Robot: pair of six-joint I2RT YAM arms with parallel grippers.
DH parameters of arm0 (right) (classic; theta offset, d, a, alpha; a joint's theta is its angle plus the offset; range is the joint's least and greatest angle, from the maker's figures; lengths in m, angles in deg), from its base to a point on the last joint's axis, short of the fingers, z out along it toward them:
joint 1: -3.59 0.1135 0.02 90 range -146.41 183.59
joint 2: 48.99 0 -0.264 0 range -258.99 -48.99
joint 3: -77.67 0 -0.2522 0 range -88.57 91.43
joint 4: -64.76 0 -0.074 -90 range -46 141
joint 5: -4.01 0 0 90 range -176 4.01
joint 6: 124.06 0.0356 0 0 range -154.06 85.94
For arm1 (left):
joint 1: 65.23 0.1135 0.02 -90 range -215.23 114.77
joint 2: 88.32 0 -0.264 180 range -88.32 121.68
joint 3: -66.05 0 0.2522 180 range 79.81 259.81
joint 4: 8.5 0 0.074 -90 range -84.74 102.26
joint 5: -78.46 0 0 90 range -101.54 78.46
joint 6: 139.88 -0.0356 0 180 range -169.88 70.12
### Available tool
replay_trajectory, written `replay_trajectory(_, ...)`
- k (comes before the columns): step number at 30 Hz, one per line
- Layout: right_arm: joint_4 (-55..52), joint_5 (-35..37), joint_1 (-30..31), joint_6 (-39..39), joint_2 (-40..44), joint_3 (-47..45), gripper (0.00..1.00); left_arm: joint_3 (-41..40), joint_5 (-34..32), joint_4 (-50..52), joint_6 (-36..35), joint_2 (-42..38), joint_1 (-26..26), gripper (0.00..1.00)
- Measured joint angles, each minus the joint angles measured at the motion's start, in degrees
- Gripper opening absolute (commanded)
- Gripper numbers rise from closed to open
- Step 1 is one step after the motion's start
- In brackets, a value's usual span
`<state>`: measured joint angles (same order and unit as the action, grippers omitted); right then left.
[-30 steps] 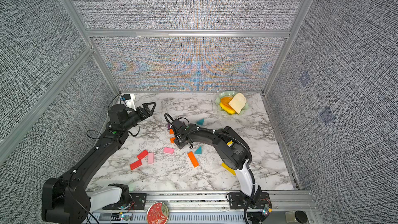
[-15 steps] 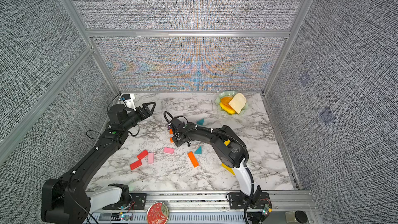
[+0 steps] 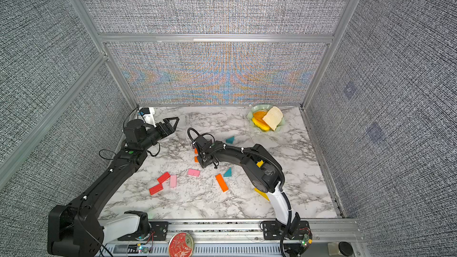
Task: Assemble a carrot with building blocks
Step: Assemble the building block at the center of the board.
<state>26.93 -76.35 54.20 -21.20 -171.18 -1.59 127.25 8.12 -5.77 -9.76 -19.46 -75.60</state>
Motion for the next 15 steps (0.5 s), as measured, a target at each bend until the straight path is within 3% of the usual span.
replay_trajectory(15, 0.1, 3.0, -0.3, 2.0, -1.2, 1.6, 0.64, 0.0, 0.0, 0.0, 0.0, 0.5, 0.0, 0.87)
